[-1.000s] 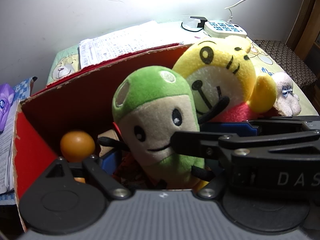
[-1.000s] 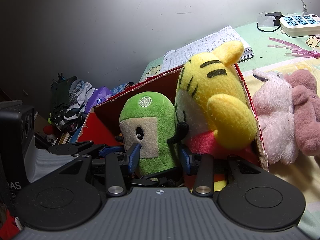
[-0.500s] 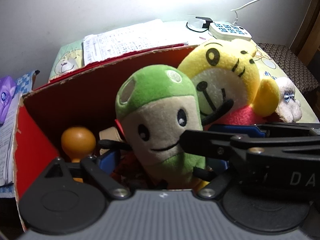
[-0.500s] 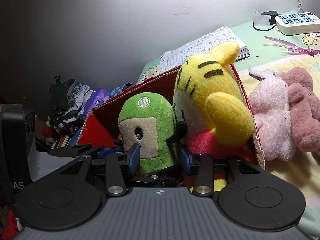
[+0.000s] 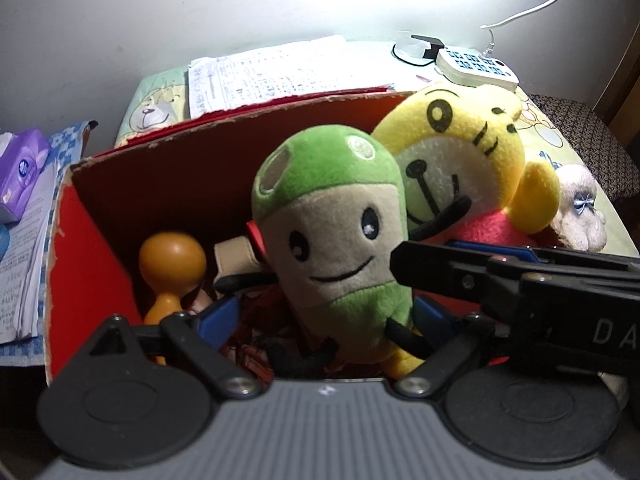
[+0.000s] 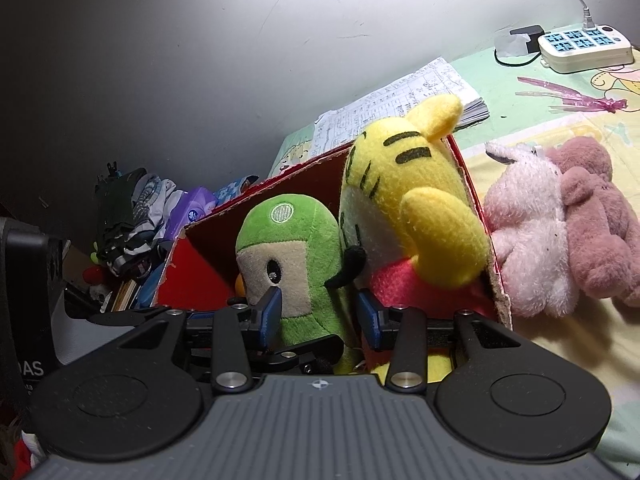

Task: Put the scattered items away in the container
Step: 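Lower the green plush into the box beside the tiger, open right gripper, then move the right gripper to the white bunny with blue bow, then close the right gripper on the white bunny's body, then lift the white bunny with the right gripper over the red box, then lower the white bunny into the box beside the green plush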

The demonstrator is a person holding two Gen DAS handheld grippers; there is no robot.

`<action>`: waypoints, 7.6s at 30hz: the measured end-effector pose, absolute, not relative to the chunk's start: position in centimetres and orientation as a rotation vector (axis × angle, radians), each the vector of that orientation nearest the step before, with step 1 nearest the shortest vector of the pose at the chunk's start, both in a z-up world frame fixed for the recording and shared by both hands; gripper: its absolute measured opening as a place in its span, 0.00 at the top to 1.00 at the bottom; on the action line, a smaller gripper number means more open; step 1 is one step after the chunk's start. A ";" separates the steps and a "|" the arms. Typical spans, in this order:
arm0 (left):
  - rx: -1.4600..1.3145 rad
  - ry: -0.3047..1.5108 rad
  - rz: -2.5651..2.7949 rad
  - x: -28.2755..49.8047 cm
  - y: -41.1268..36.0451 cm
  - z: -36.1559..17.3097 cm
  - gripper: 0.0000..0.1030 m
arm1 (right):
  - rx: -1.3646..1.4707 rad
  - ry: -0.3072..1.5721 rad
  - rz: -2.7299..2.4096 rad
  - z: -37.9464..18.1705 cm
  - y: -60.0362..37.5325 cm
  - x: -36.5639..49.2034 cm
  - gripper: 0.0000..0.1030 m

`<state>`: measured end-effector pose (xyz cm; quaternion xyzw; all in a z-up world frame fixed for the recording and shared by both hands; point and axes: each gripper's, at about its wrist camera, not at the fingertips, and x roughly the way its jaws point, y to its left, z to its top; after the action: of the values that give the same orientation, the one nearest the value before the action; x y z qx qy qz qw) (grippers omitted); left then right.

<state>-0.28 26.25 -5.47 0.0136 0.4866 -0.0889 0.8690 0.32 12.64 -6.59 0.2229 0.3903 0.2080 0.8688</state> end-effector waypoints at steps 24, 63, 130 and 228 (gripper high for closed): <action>0.049 0.901 -0.156 -6.1 25.5 -2.1 0.05 | 0.532 0.667 0.420 -4.7 10.1 -5.9 0.52; -0.050 0.952 -0.435 1.7 -2.2 -7.8 0.09 | 0.945 0.758 0.178 -14.0 -20.7 -3.1 0.48; -0.106 0.762 -0.560 -11.5 9.4 0.4 0.22 | 0.725 0.755 0.546 -6.4 -6.3 -9.3 0.52; 0.017 0.965 -0.105 -3.0 31.3 -6.8 0.04 | 0.482 0.846 0.650 -9.9 17.5 1.4 0.61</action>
<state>-2.97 31.26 -6.76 0.0080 0.4636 -0.0505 0.8846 1.41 17.53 -9.85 0.2275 0.3990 0.3068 0.8336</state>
